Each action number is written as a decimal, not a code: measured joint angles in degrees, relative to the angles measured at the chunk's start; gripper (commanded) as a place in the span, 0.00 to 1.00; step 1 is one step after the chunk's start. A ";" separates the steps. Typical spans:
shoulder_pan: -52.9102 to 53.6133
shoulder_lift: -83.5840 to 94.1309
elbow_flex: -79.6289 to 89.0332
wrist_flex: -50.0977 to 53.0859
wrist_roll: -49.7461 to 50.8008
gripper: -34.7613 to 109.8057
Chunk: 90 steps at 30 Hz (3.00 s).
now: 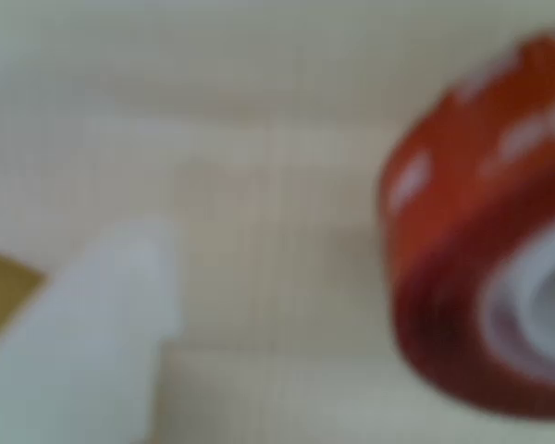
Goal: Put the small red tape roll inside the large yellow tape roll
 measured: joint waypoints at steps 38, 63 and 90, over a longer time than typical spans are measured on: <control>2.72 3.34 13.54 -18.19 0.00 0.24; 3.43 7.12 -11.25 11.60 -0.35 0.24; 19.16 41.40 35.60 -2.81 -4.22 0.24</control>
